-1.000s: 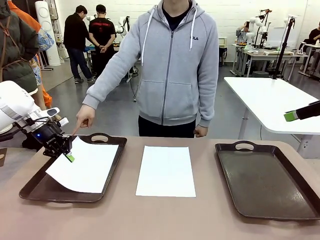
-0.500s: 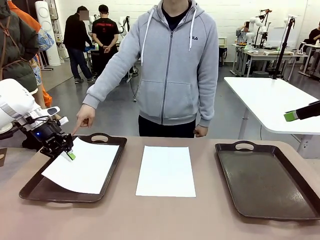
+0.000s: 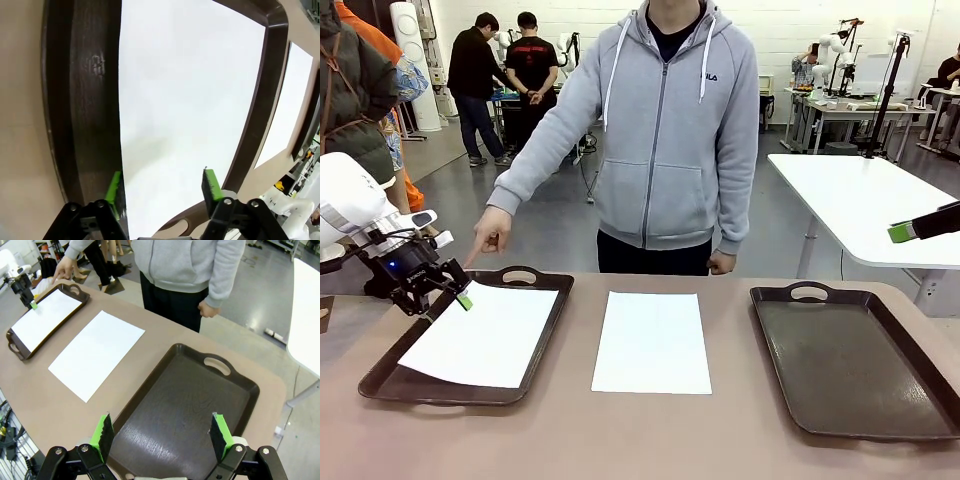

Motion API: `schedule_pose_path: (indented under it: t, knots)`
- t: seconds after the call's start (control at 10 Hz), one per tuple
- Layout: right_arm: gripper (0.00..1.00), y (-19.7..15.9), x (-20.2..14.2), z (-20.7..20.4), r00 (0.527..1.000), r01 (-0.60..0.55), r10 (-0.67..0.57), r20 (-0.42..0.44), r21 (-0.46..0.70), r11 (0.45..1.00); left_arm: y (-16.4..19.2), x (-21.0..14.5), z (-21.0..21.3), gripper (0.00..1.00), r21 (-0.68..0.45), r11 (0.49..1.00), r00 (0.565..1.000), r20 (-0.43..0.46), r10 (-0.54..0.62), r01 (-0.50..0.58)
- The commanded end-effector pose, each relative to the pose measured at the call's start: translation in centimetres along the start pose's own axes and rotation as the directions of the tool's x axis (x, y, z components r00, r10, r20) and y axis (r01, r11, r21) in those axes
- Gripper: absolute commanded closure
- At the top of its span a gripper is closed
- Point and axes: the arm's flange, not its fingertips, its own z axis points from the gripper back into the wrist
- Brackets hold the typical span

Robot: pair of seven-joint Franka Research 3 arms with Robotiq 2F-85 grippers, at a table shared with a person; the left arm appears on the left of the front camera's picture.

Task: Sort the A4 documents.
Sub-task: Place the A4 Paper in the designated Handle tray.

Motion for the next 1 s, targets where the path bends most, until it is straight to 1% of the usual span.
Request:
schedule_pose_path:
  t: [0.0,0.3,0.4,0.5,0.6,0.7,0.8,0.9]
  knots:
    - [0.00,0.0,0.0,-0.2,1.000,0.000,0.000,0.001,0.007,1.000,-0.2,-0.2,1.1,0.00,0.039,0.999,1.000,0.014,0.027,-0.028]
    - [0.00,0.0,0.0,-0.2,1.000,0.000,0.000,0.001,0.007,1.000,-0.7,-0.1,1.1,0.00,0.032,0.999,0.999,0.023,0.025,-0.026]
    - [0.00,0.0,0.0,-0.2,1.000,0.000,0.000,0.001,0.007,1.000,-0.9,0.0,1.5,0.00,0.022,0.999,0.999,0.039,0.025,-0.025]
    - [0.00,0.0,0.0,-0.2,1.000,0.000,0.000,0.001,0.007,1.000,-1.2,-0.1,1.9,0.00,-0.026,0.999,0.997,0.066,0.046,-0.045]
    - [0.00,0.0,0.0,-0.2,1.000,0.000,0.000,0.001,0.007,1.000,-1.8,-0.5,2.1,0.00,-0.161,0.985,0.995,0.067,0.073,-0.062]
    - [0.00,0.0,0.0,-0.2,1.000,0.000,0.000,0.001,0.007,1.000,-2.8,-1.2,2.4,0.00,-0.287,0.957,0.996,0.063,0.068,-0.047]
    - [0.00,0.0,0.0,-0.2,1.000,0.000,0.000,0.001,0.007,1.000,-1.1,0.1,1.7,0.00,-0.055,0.998,0.998,0.047,0.033,-0.030]
    - [0.00,0.0,0.0,-0.2,1.000,0.000,0.000,0.001,0.007,1.000,-1.1,0.1,1.7,0.00,-0.055,0.998,0.998,0.047,0.033,-0.030]
